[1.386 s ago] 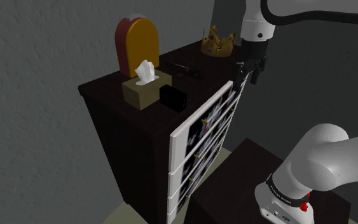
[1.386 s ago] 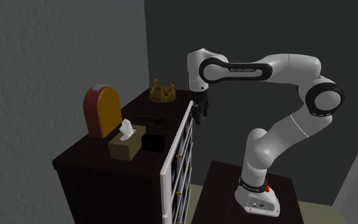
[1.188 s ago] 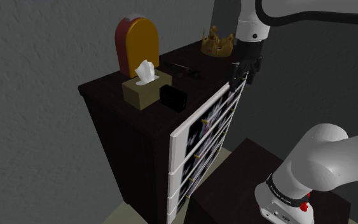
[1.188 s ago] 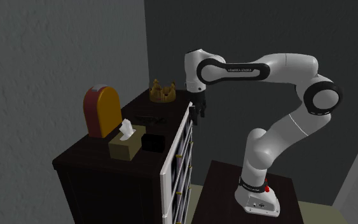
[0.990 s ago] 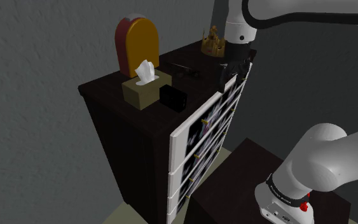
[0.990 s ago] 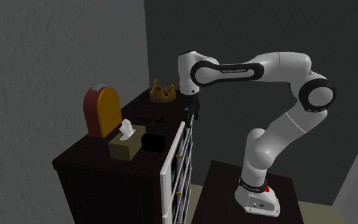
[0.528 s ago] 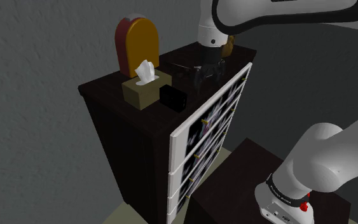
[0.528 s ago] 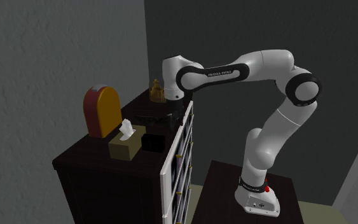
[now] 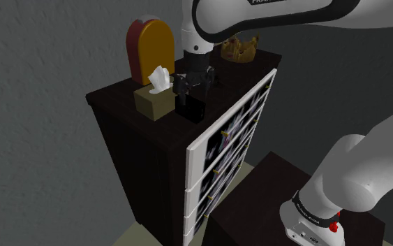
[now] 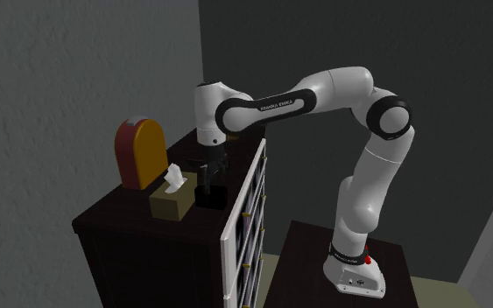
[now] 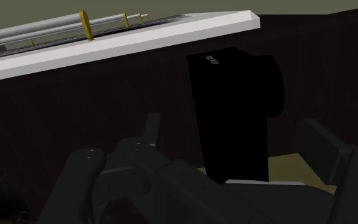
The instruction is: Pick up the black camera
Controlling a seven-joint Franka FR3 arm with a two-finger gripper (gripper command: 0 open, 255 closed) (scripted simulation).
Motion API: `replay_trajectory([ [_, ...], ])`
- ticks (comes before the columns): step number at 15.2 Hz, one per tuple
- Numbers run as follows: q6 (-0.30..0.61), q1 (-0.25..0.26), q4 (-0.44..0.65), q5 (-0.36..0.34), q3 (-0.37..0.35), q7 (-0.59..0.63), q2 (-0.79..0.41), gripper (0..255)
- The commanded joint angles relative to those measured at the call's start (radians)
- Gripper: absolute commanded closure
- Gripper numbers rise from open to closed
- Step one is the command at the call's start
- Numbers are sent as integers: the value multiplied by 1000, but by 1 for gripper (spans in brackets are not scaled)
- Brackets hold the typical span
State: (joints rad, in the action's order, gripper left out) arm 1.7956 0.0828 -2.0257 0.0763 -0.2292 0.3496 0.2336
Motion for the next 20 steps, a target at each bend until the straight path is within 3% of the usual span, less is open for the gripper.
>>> replay_trajectory([
  [1, 23, 6, 6, 0, -11, 12, -22, 0],
  [9, 111, 8, -74, 1, -14, 11, -30, 0],
  [10, 114, 7, -78, 1, -14, 9, -29, 255],
  [20, 98, 8, -63, 1, -14, 11, -28, 255],
])
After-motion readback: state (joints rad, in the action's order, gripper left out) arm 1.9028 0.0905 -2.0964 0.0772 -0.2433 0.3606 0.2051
